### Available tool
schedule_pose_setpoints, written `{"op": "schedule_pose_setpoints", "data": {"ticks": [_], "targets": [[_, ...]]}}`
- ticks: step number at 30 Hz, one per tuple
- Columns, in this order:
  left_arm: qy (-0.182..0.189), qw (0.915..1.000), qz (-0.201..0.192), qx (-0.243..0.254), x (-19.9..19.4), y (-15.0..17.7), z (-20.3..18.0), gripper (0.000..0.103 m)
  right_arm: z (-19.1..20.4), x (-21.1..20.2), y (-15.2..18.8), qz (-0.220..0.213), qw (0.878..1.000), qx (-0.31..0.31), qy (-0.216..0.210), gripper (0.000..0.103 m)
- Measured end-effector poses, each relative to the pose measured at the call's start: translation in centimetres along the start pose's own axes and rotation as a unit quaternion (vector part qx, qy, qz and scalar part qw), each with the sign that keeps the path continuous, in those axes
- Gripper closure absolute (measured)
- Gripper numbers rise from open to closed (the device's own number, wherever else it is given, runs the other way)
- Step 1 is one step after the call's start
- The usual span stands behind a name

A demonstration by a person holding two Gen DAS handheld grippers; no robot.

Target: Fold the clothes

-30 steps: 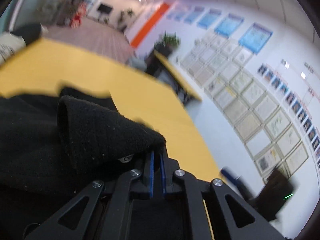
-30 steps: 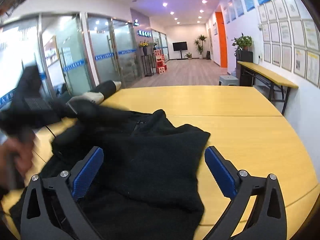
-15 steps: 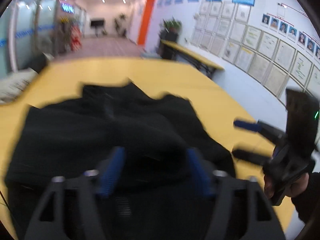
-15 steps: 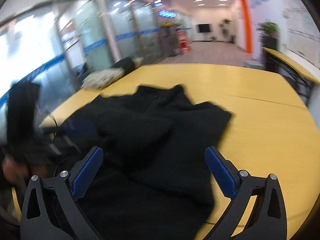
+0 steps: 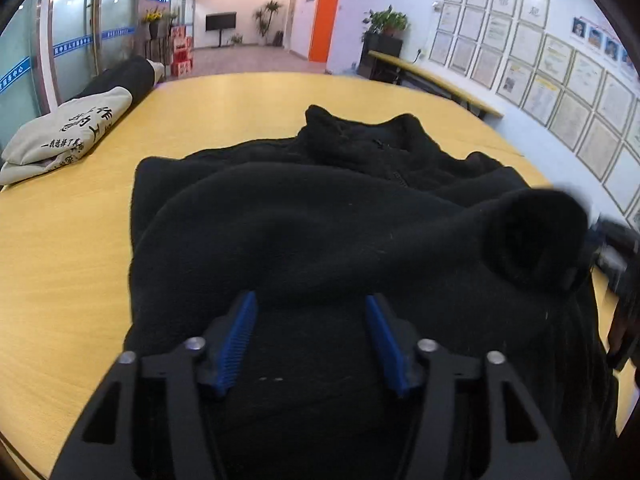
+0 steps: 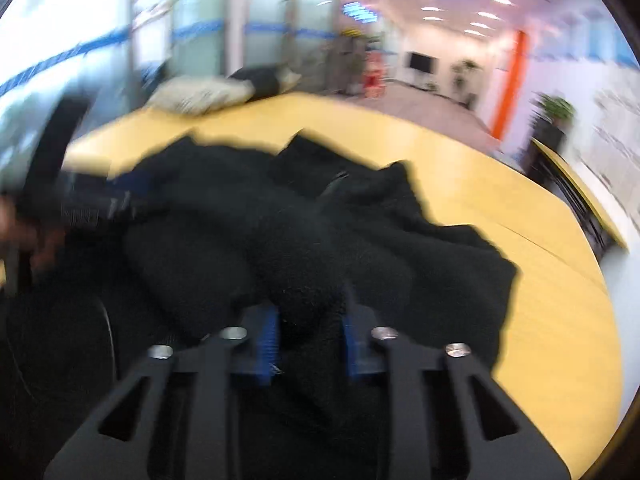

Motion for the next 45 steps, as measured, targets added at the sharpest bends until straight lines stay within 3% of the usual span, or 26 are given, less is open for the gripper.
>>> {"op": "schedule_pose_setpoints", "data": {"ticks": [2, 4, 6, 9, 11, 12, 13, 15, 17, 19, 22, 24, 26, 27, 30, 32, 34, 36, 37, 41, 43, 45], "targets": [[0.007, 1.0000, 0.001, -0.007, -0.6, 1.0, 0.7, 0.045, -3.0, -2.7, -0.2, -0.046, 0.995, 0.090, 0.021, 0.081], [0.004, 0.9999, 0.000, -0.012, -0.9, 1.3, 1.3, 0.047, -7.1, -4.8, 1.6, -0.070, 0.976, 0.202, 0.045, 0.079], [0.001, 0.9999, 0.000, -0.016, -1.0, 1.4, 1.8, 0.051, -10.3, -4.0, 5.6, -0.027, 0.955, 0.287, 0.065, 0.069], [-0.007, 0.9999, 0.006, -0.007, -1.1, 1.0, 1.8, 0.053, -11.9, -1.4, 10.1, 0.052, 0.926, 0.373, 0.024, 0.067], [-0.014, 0.9998, 0.007, 0.009, -2.1, 0.6, 1.4, 0.052, -12.1, -2.6, 9.7, 0.036, 0.931, 0.361, 0.029, 0.054], [-0.018, 0.9997, 0.007, 0.017, -2.6, 0.5, 1.2, 0.050, -12.2, -3.6, 9.3, 0.025, 0.936, 0.349, 0.042, 0.033], [-0.022, 0.9994, 0.007, 0.025, -3.1, 0.3, 1.0, 0.042, -12.3, -4.5, 8.8, 0.013, 0.940, 0.337, 0.055, 0.018], [-0.021, 0.9984, -0.037, 0.037, -5.1, -1.5, 0.2, 0.028, -12.9, -7.0, 7.3, -0.022, 0.946, 0.314, 0.083, 0.017], [-0.026, 0.9962, -0.069, 0.048, -6.0, -3.1, -0.5, 0.008, -11.7, -7.1, 5.5, -0.038, 0.959, 0.274, 0.066, 0.014], [-0.035, 0.9954, -0.066, 0.059, -4.6, -3.8, -0.9, 0.008, -9.7, -6.2, 3.5, -0.046, 0.973, 0.225, 0.031, 0.009], [-0.067, 0.9961, 0.019, 0.055, 0.9, -1.0, 0.9, 0.013, -6.3, -2.8, 1.7, -0.024, 0.988, 0.151, -0.027, 0.009], [-0.078, 0.9943, -0.005, 0.073, 0.9, 0.1, 1.0, 0.013, -6.5, 0.1, 3.6, 0.021, 0.988, 0.152, -0.028, 0.010], [-0.068, 0.9971, 0.001, 0.034, 0.6, 0.0, 2.7, 0.012, -6.8, 2.9, 5.5, 0.067, 0.985, 0.155, -0.028, 0.019], [-0.063, 0.9979, 0.004, 0.013, 0.5, 0.0, 3.5, 0.012, -6.9, 4.4, 6.5, 0.090, 0.983, 0.156, -0.028, 0.032], [-0.059, 0.9981, 0.015, 0.000, 0.3, 0.0, 5.1, 0.012, -8.3, 3.5, 6.8, 0.087, 0.978, 0.186, -0.042, 0.040], [-0.074, 0.9968, 0.022, 0.020, -0.3, -0.1, 4.6, 0.011, -7.9, 2.7, 5.6, 0.081, 0.980, 0.179, -0.032, 0.035], [-0.066, 0.9974, 0.014, 0.025, -1.3, -0.5, 3.9, 0.012, -7.1, 1.5, 3.3, 0.057, 0.984, 0.167, -0.028, 0.027], [-0.046, 0.9984, -0.011, 0.032, -2.8, -1.2, 2.7, 0.012, -6.2, 0.0, 0.1, -0.008, 0.988, 0.146, -0.046, 0.016], [-0.041, 0.9982, -0.021, 0.038, -3.1, -1.5, 2.2, 0.012, -5.9, -0.4, -0.6, -0.021, 0.990, 0.137, -0.036, 0.010], [-0.040, 0.9962, -0.008, 0.077, -1.6, -0.1, 0.6, 0.012, -4.9, -2.1, -2.5, -0.069, 0.991, 0.113, -0.014, 0.010], [-0.055, 0.9946, -0.003, 0.089, -0.7, 1.2, 0.8, 0.012, -3.4, -2.6, -3.1, -0.091, 0.989, 0.104, -0.060, 0.003], [-0.047, 0.9961, -0.006, 0.074, -1.0, 1.2, 1.2, 0.012, -2.8, 0.7, -1.3, -0.024, 0.992, 0.096, -0.079, 0.001]]}}
Point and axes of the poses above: each gripper's, at about its wrist camera, not at the fingertips, and x roughly the way its jaws point, z to its left, y to its underside, the point moved 5 cm from there along x, roughly the way its jaws point
